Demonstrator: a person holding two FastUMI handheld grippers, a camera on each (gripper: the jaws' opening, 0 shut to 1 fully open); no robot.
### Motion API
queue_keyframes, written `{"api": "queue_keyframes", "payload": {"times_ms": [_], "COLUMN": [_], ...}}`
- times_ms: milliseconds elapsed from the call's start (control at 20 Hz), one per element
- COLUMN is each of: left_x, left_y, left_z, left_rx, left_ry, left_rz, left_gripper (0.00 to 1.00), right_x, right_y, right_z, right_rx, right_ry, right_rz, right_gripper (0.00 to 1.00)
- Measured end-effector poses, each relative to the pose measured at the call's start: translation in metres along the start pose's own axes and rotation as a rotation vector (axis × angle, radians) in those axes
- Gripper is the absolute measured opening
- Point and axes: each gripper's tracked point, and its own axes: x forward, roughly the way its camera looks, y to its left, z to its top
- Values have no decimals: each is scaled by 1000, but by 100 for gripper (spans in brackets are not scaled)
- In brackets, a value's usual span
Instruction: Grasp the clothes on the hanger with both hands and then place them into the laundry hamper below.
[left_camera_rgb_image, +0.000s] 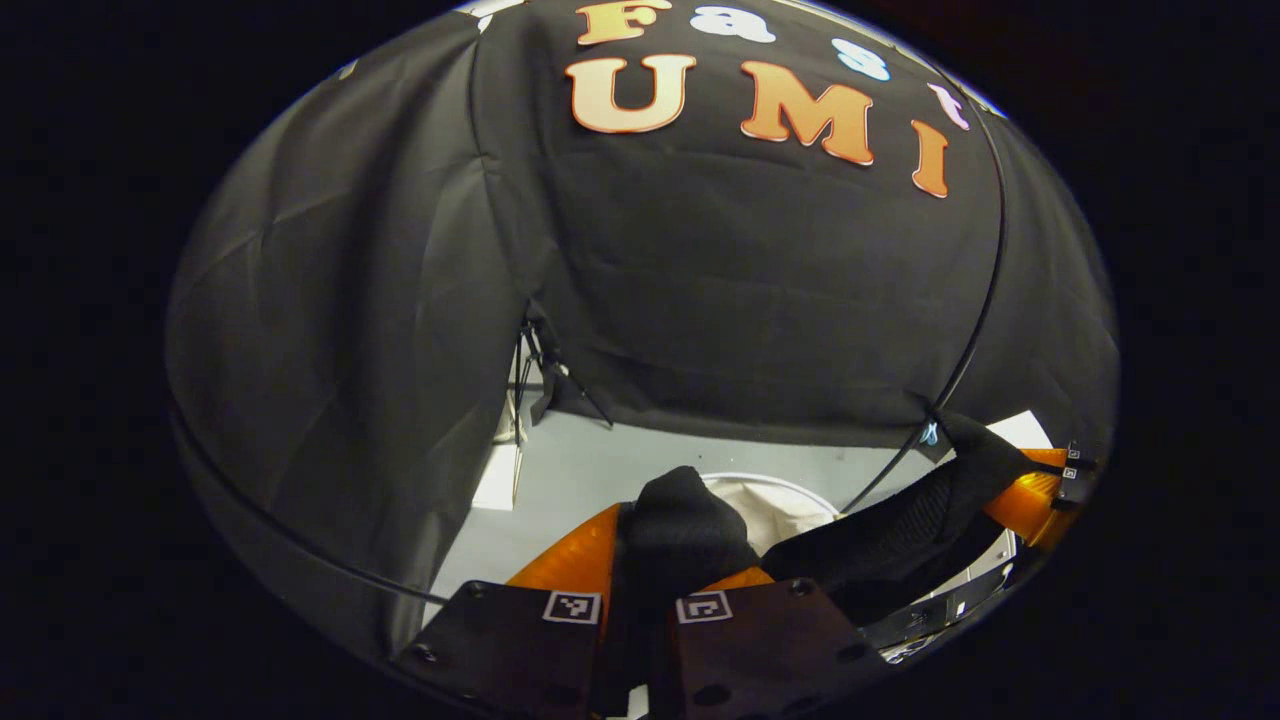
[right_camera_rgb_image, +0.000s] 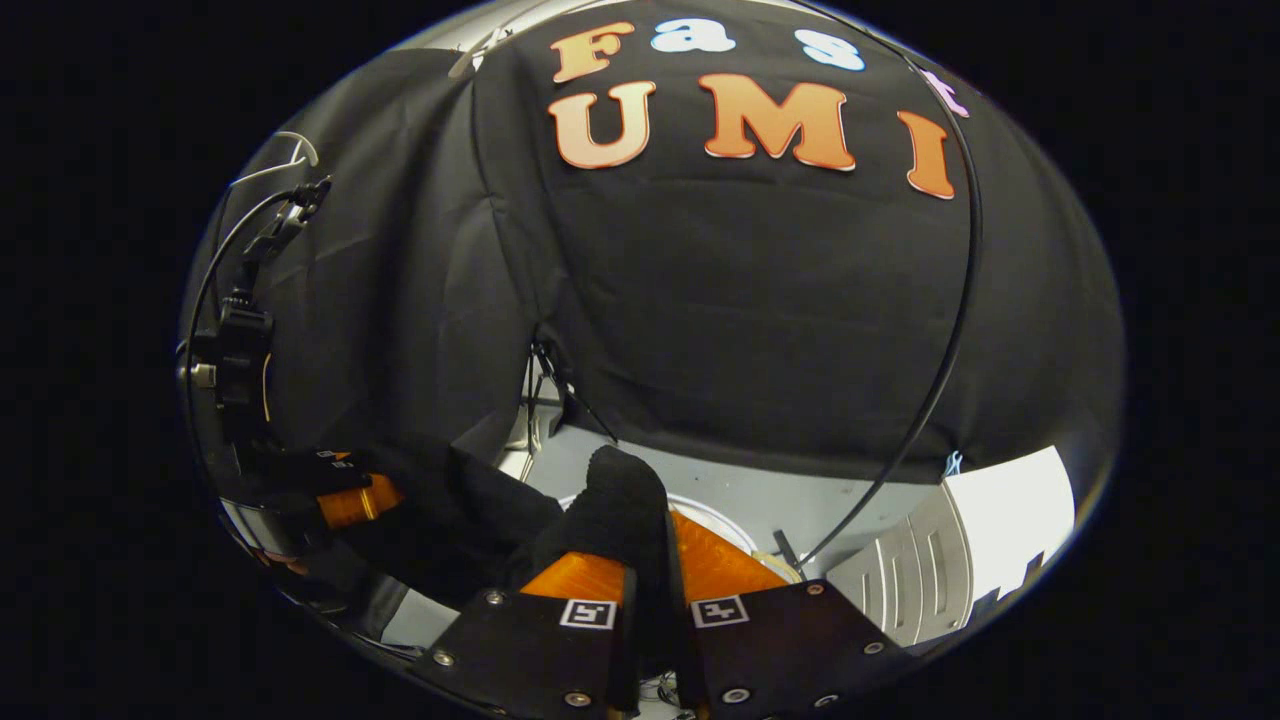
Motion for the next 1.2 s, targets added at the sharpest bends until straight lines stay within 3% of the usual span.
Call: {"api": "queue_keyframes", "payload": {"times_ms": [250,400,550,600,650,700,800,850,900,1200], "left_x": [7,13,20,19,18,16,12,10,10,1], "left_y": [3,12,29,32,32,29,29,28,27,17], "left_z": [-23,-46,-66,-68,-70,-68,-64,-63,-61,-44], "left_rx": [1,0,25,24,18,8,-13,-24,-34,-29], "left_ry": [60,112,179,186,188,185,171,164,159,102], "left_rz": [21,65,111,119,112,108,96,90,84,60], "left_gripper": [17,20,63,78,92,98,100,100,100,100], "right_x": [4,3,-1,0,-2,-2,-3,-4,-4,-13], "right_y": [-2,-1,7,9,8,6,2,0,0,-9], "right_z": [-26,-41,-47,-50,-50,-50,-49,-51,-50,-42], "right_rx": [5,-31,-23,-15,-10,-7,4,11,17,16], "right_ry": [77,125,132,138,142,143,149,151,150,129], "right_rz": [-4,-13,12,18,15,9,1,0,-2,-20], "right_gripper": [13,26,48,65,70,84,89,83,90,91]}}
